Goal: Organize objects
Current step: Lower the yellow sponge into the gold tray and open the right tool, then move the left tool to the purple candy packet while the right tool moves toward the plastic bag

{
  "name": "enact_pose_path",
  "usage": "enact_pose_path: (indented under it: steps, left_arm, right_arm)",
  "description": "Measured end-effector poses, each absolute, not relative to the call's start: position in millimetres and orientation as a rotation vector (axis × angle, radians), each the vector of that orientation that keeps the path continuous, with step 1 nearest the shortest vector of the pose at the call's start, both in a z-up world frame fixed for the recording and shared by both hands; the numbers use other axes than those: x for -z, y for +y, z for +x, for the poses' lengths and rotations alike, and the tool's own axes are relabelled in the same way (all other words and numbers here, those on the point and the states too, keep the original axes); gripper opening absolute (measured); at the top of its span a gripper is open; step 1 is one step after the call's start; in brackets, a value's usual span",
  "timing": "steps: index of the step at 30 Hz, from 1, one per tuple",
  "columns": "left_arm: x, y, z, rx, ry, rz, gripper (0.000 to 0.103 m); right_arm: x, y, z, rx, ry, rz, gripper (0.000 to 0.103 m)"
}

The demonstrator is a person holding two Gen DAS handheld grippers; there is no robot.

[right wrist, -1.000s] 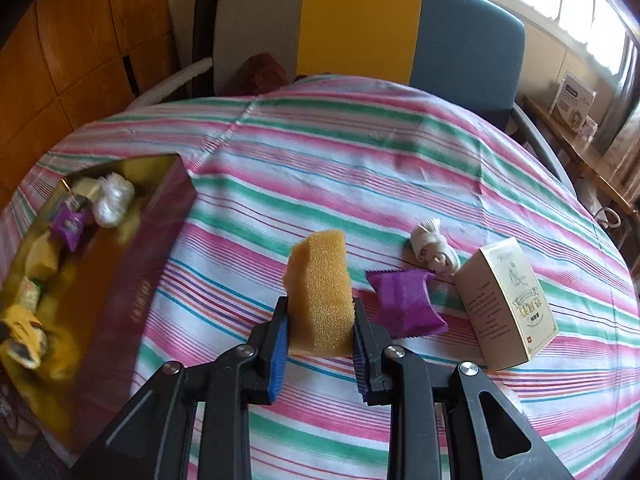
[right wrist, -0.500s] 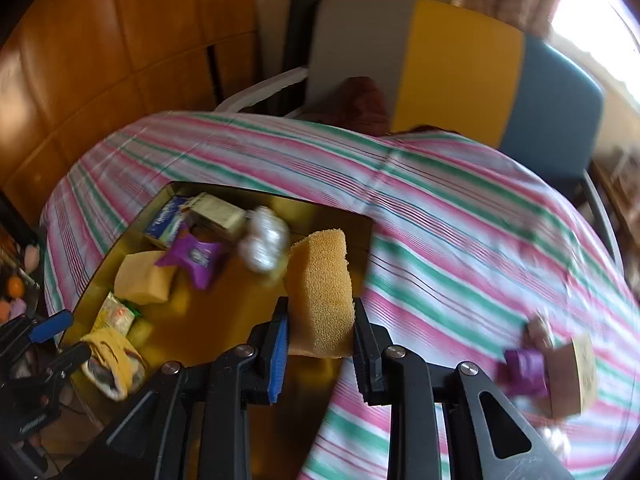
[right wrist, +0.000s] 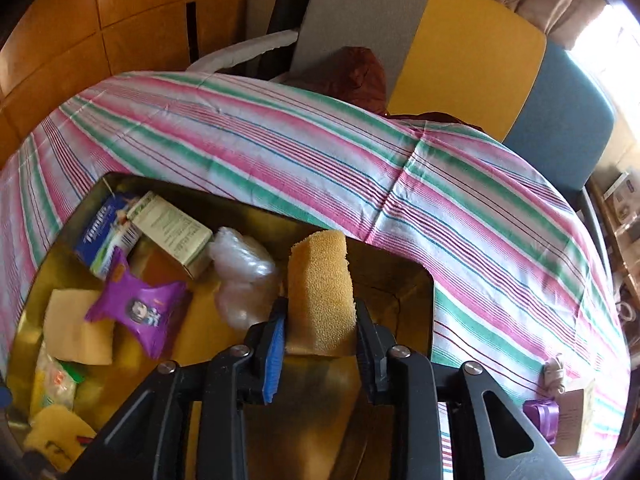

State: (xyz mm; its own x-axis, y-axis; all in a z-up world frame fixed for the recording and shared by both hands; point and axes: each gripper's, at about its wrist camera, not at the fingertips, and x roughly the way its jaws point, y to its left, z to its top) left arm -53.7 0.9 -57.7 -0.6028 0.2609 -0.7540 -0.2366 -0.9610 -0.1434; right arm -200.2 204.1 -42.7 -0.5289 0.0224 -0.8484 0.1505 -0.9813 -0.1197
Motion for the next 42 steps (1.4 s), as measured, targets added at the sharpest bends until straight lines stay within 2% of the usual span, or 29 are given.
enact_pose_path:
  steps: [2,5,11,22,32,36,38,40,42]
  left_arm:
    - [54,0,-53,-2.598,-0.046,-1.213,0.057]
    - [45,-1,-49,-2.619,-0.038,-1.176,0.058]
    - [35,1,-42,-2.643,-0.016,-1.147,0.058]
    - [17,19,-25,-2.677,0.083,-1.077,0.058]
    - [10,52,-15,-2.632,0.192,-1.043,0.058]
    - [8,66,-13,-2.605,0.229,-1.029,0.058]
    - [7,75,-13,-2.591,0.252,-1.024,0.058]
    - [6,85,-12,-2.574,0.274,-1.014,0.058]
    - [5,95,-11,-2.555,0.289,-1.004,0.058]
  right_arm:
    - [34,206,-193,2.694,0.259,1.434,0.054]
    - [23,212,-181,2.717,0.242,1.373,0.063]
    - [4,225,-145,2.744,0.235,1.286,0.073]
    - [-10,283,-73,2.818,0.317,1.241,0.08]
    - [0,409,-38,3.047,0.18,1.368,0.08]
    - [9,468,-26,3.199,0.051,1.389,0.081]
    - [19,501,-19,3.288,-0.084,1.399,0.081]
    - [28,530,-15,3.334,-0.285,1.485,0.081]
    - [27,553,-8,3.355,-0.507,1.443,0.081]
